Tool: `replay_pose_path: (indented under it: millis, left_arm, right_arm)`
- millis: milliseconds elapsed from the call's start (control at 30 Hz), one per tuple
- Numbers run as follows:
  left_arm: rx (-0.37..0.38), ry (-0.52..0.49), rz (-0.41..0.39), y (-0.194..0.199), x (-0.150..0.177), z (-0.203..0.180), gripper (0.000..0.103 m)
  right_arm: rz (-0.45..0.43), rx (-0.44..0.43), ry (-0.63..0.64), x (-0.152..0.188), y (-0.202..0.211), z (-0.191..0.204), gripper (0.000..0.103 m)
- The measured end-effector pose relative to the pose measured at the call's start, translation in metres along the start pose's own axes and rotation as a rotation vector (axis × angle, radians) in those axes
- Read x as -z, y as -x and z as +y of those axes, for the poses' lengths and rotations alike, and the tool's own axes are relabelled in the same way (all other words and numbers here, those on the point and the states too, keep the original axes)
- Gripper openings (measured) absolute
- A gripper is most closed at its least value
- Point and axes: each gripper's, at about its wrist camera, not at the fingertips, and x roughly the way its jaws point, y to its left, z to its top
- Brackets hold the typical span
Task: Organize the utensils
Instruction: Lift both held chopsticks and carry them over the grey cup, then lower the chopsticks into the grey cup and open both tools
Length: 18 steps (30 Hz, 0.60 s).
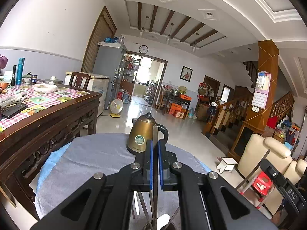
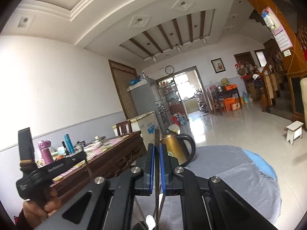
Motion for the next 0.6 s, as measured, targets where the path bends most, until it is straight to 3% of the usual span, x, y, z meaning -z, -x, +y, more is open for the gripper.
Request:
replay_pose_path:
  millis: [267,600]
  left_arm:
    - [-0.027,0.010,-0.038,-0.010,0.016,0.003,0.005]
    - [-0.051,-0.003,-0.017,-0.022,0.041,0.001,0.005]
  right_arm:
    - [0.079,-0.031,0.012,0.020,-0.016,0.013,0.006]
    - [0.152,-0.048,0.031,0.034,-0.029,0.013,0.006]
